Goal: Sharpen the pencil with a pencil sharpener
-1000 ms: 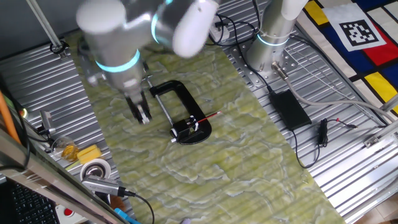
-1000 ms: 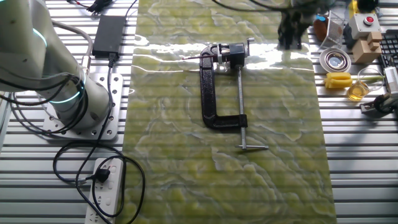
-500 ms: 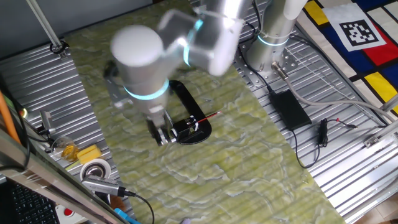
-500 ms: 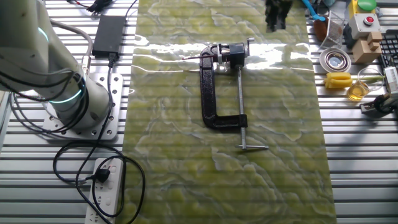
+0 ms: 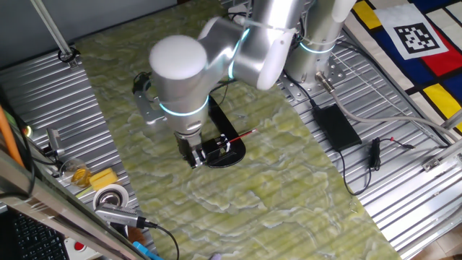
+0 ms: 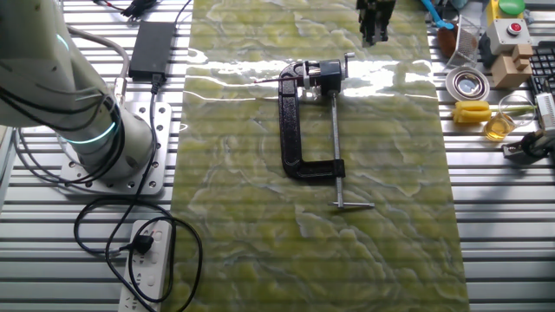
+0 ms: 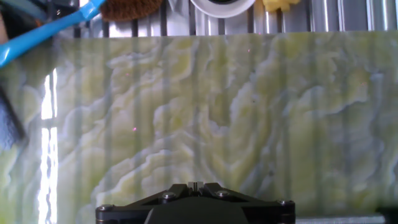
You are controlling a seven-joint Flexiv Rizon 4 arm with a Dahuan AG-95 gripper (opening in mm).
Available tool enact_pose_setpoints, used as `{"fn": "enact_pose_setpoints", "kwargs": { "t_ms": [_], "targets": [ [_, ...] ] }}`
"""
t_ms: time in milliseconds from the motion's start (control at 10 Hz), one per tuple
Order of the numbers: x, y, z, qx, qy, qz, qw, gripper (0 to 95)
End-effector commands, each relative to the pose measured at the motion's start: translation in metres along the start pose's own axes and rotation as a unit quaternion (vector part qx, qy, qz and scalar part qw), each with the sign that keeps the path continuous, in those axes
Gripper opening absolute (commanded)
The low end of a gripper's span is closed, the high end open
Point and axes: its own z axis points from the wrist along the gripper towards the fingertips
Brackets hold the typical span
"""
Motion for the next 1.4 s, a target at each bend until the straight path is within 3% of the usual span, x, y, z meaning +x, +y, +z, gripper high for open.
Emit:
{"fn": "enact_pose_setpoints", "kwargs": {
  "t_ms": [100, 600, 1400],
  "targets": [
    [0.004, -0.003, 0.006, -0.010, 0.015, -0.026, 0.9995, 19.0],
    [0.019, -0.007, 0.013, -0.011, 0.017, -0.037, 0.9991, 19.0],
    [0.020, -0.002, 0.025, -0.012, 0.014, -0.033, 0.9993, 19.0]
  ]
}}
